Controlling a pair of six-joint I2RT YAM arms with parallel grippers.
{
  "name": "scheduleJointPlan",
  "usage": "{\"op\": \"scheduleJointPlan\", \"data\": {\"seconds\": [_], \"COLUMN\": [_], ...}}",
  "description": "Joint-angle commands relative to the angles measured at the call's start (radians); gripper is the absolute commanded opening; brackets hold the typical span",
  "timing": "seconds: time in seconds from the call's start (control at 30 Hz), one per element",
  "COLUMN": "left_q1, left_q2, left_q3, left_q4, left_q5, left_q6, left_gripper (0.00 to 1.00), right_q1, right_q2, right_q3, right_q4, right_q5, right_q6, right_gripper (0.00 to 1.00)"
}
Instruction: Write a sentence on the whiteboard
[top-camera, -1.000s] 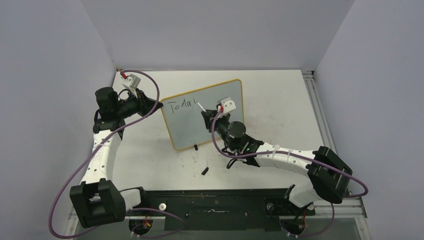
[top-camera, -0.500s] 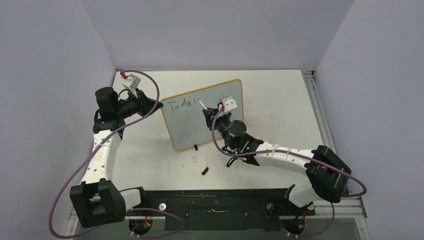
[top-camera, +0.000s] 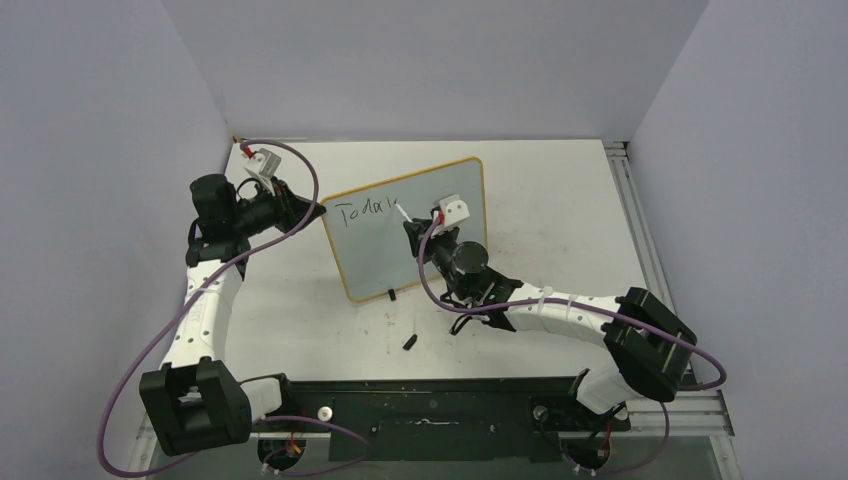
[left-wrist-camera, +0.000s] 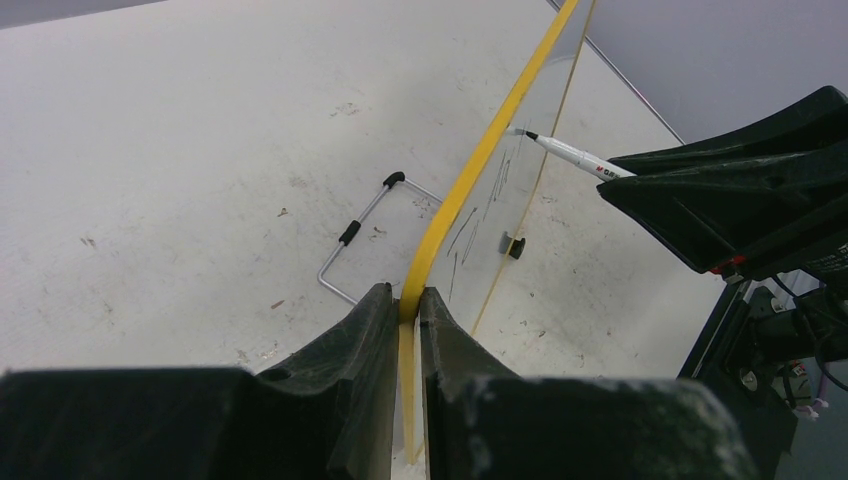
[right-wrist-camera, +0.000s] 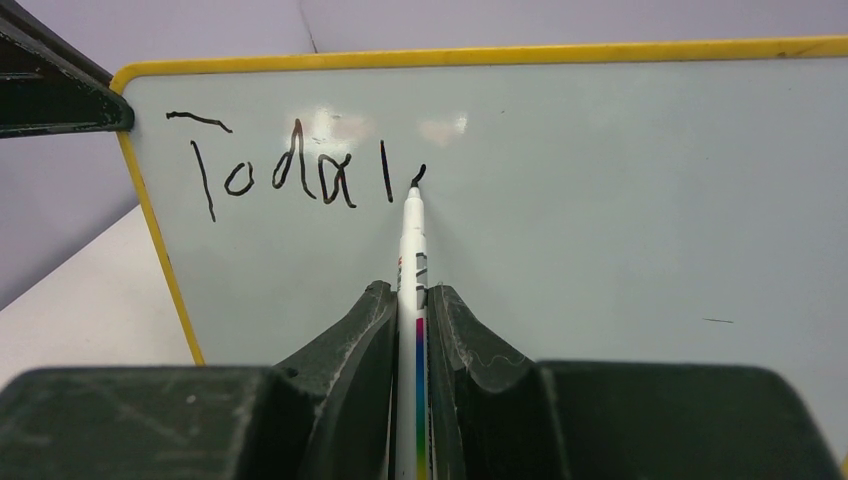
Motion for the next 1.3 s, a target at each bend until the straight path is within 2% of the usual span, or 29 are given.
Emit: {"op": "scheduleJointPlan", "data": {"seconds": [0.0, 0.8, 1.27], "left_q1": [0.008, 0.008, 0.008], "left_q2": [-0.01, -0.015, -0.015], "left_q3": [0.005, 0.002, 0.003], "left_q4": [0.021, 0.03, 0.022], "left_q5": [0.015, 0.02, 0.011], "left_q6": [0.0, -0.008, 0.0], "left_gripper": [0.0, 0.0, 0.0], "right_q1": [0.019, 0.083, 0.082], "right_q2": [0.018, 0.066, -0.086], "right_q3": [-0.003, -0.011, -0.003], "right_q4": [0.018, 0.01, -0.069], "right_q5": [-0.01, -0.026, -0.047], "right_q6": [0.009, 0.047, 0.013], "right_gripper": [0.05, 0.05, 0.05]}}
